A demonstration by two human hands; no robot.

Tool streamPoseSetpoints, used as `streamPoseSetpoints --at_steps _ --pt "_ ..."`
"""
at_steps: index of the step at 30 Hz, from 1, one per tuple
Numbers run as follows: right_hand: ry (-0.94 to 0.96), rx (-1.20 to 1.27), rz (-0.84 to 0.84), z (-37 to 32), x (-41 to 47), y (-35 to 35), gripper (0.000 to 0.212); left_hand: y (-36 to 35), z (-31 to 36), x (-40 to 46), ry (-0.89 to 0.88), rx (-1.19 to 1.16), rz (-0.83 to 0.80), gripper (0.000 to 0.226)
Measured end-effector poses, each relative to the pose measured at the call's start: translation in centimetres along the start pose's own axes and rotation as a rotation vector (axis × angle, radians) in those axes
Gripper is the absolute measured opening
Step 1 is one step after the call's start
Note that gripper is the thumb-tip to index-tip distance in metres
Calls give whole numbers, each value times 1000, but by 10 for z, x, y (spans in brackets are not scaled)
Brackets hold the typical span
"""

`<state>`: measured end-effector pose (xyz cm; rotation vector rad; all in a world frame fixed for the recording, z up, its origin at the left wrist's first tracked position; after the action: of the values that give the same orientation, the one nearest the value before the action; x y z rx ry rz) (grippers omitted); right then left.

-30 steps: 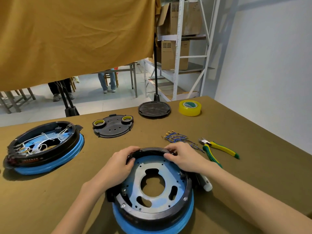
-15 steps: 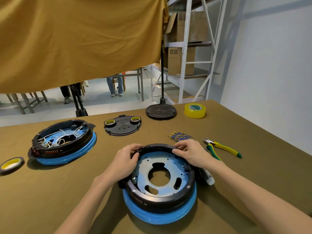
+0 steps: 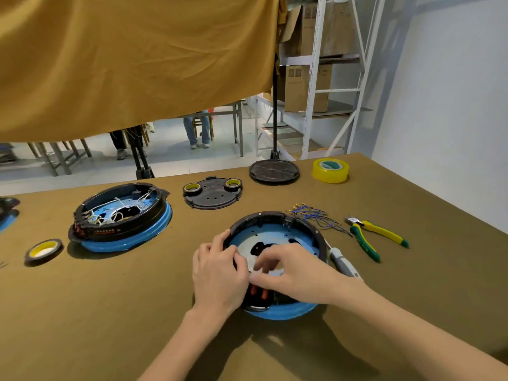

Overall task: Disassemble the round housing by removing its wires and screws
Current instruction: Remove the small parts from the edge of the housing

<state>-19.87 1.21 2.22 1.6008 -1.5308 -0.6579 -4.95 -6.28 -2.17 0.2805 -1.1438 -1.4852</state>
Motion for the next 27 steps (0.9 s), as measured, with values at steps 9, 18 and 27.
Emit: streamPoseSetpoints --at_steps 9,18,27 --pt "74 -116 63 32 -8 16 46 -6 -3 -11 -280 129 80 43" --pt "-44 222 187 73 -14 22 21 -23 27 -1 -521 63 -36 50" --pt "-402 -128 605 112 -37 43 26 -34 34 0 -473 -87 54 43"
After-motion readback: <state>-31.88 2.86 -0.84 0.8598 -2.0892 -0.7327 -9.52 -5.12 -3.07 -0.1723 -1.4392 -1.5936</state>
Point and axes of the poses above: each hand's wrist, its own x-axis towards the middle knuckle, its own y-axis out of the back of the hand, z = x × y, the point moved 4 cm from there along x, towards the middle knuckle, and after that the axes turned 1 degree about y, right-handed, at the moved point
